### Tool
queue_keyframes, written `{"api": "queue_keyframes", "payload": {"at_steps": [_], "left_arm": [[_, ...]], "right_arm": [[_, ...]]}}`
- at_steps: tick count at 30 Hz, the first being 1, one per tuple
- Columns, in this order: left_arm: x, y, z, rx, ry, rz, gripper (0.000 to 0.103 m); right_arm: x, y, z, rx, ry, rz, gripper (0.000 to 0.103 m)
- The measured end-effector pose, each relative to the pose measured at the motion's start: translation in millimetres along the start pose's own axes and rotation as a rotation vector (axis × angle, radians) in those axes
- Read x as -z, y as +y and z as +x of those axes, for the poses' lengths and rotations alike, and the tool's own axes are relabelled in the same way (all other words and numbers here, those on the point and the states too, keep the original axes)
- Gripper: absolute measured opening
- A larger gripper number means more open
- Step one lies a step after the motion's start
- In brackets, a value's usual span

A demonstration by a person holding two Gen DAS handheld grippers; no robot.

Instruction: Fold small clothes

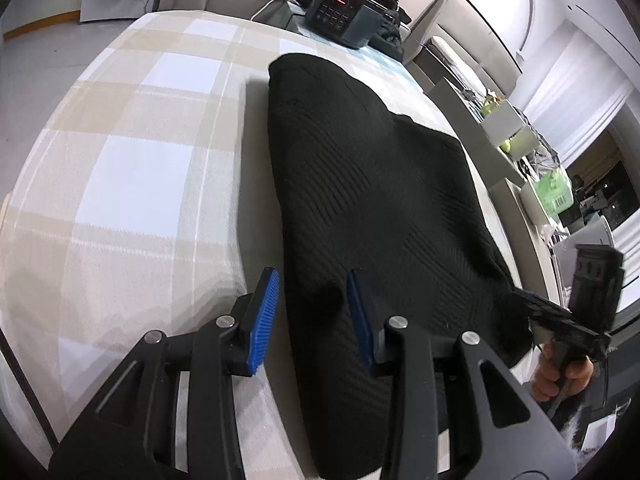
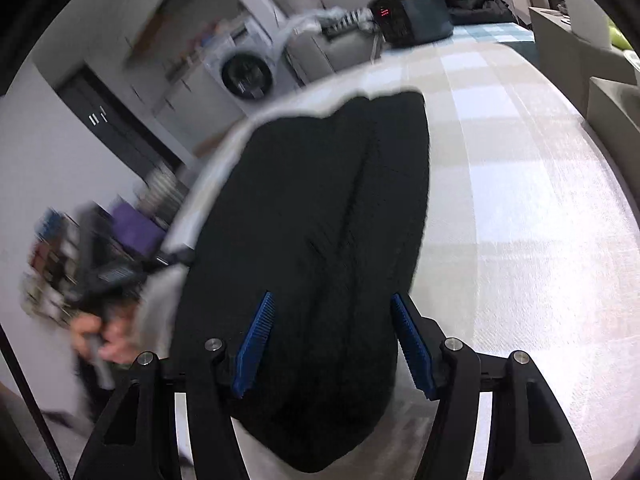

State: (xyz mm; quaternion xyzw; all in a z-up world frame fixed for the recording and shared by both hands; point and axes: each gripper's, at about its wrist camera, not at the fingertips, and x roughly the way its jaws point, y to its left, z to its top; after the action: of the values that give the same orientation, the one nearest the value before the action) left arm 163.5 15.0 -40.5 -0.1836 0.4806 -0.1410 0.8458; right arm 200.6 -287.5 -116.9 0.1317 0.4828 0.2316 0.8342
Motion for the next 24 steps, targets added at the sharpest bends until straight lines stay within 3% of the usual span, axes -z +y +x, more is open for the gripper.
{"api": "queue_keyframes", "payload": {"at_steps": [2, 7, 11, 14, 17, 19, 20, 24], "left_arm": [[7.3, -1.9, -2.3, -0.003, 0.008, 0.002, 0.031], [22.0, -5.5, -12.3, -0.003, 0.01, 0.01, 0.032], [27.7, -11.0, -18.3, -0.009, -0.002, 0.026, 0.032], [34.3, -15.5, -18.2, -0.042, 0.006, 0.047, 0.038], [39.9, -19.9, -20.4, -0.043, 0.013, 0.068, 0.038], [39.3, -23.3, -22.5, -0.041, 0.009, 0.081, 0.04], [38.4, -25.4, -23.9, -0.04, 0.001, 0.089, 0.042], [28.0, -30.9, -27.9, -0.053, -0.038, 0.115, 0.056]], "right_arm": [[6.0, 3.5, 7.0, 0.027, 0.045, -0.053, 0.037], [6.5, 22.3, -7.4, 0.064, -0.013, -0.163, 0.011], [3.5, 20.5, -14.8, 0.074, -0.057, -0.169, 0.009], [12.0, 0.3, 12.7, 0.22, 0.04, -0.102, 0.009], [15.2, -14.5, 4.3, 0.14, -0.01, -0.014, 0.016], [10.7, -17.7, -5.7, 0.112, -0.063, 0.015, 0.026], [6.1, -20.2, -11.4, 0.088, -0.1, 0.041, 0.037], [-24.0, -15.4, -19.6, 0.016, -0.2, 0.053, 0.049]]}}
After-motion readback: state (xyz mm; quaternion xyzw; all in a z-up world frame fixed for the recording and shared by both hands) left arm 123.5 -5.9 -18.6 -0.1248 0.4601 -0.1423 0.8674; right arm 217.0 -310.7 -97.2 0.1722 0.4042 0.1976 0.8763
